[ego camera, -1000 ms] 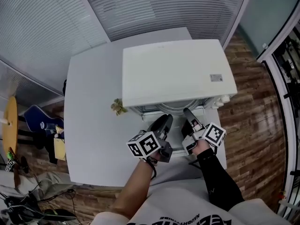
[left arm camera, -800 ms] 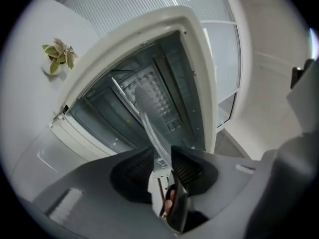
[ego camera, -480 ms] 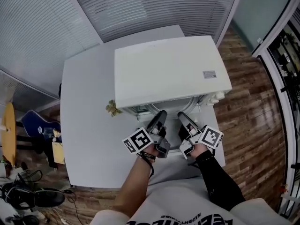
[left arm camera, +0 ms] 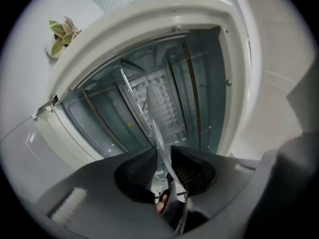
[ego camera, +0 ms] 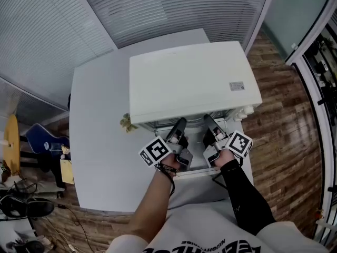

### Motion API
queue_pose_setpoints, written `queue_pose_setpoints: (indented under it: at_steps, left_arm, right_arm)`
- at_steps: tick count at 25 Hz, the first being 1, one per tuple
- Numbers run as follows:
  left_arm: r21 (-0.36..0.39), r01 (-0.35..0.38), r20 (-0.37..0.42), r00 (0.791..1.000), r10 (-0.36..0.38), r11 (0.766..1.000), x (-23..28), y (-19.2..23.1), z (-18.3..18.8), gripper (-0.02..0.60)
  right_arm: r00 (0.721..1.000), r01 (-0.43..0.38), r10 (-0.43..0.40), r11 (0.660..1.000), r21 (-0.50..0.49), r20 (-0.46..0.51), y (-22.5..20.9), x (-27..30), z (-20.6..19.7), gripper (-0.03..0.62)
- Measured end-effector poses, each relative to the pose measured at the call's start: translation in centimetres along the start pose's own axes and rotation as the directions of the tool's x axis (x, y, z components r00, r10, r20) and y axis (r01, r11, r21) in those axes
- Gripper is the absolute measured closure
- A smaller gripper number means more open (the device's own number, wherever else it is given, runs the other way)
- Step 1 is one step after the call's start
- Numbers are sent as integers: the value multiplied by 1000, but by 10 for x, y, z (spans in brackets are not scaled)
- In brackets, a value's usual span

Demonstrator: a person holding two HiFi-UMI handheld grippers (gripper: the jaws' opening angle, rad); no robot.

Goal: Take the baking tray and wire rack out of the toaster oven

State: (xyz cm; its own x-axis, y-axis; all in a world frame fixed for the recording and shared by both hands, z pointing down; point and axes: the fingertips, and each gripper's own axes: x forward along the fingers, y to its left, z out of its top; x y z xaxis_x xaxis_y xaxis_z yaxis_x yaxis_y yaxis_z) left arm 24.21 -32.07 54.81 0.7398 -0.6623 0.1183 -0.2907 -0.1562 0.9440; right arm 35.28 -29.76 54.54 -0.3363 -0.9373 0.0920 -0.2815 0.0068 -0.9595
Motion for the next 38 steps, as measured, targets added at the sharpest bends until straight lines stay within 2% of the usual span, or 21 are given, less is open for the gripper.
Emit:
queue_pose_setpoints:
  at_steps: [3,5,7,11,17,20,23,28,30,32,35,38]
  left_arm:
    - [-20,-3,12,1000,3,1000,4,3,4,431]
    - [-28,-2,17,1000,3,1000,6,2,6,433]
    - [-39,4,19,1000,-3,999,8,1,7,443]
    - [-74,11,9,1000,-10,997,7,-1,4,453]
    - [-70,4,-6,1000,-4,998,-1,1,0,453]
    - [-64,-2,-1,1000,2,998,-7,1,-3,453]
    - [-73,-8,-3,1000,8,997,-8,0,-6,453]
    - [-64,39,-18,999,-40,997,-8,-10,-11,452]
    - [-63,15,-26,1000,-17,998,-9,-7,-12,453]
    - [-71,-2,-32,999,0,997,-10,-3,-13,454]
    - [-95,10,-23,1000,-13,995,-11,-5,-15,463]
    - [-101,15,-26,1000,-18,995,-15,-5,-19,463]
  right_arm:
    - [999,-38,38,999,21,20,4,9,7,493]
    - [1000,-22,21,1000,9,18,3,12,10,493]
    - [1000,5,-5,1000,4,14,1,12,12,522]
    - [1000,-27,27,999,33,9,4,10,13,530]
    - [1000,11,-11,1000,3,-5,2,4,5,526]
    - [1000,-8,9,1000,18,-10,7,1,0,526]
    - [1000,9,-8,1000,14,-15,6,-1,0,526]
    - [999,-22,22,1000,15,-25,14,-2,-7,525]
    - [1000,3,-3,1000,12,-26,11,-4,-8,530]
    - [1000,5,-4,1000,23,-25,9,-5,-8,536]
    - [1000,-23,24,998,52,-19,11,-6,-6,542]
    - [1000,6,-6,999,35,-21,7,-15,-8,542]
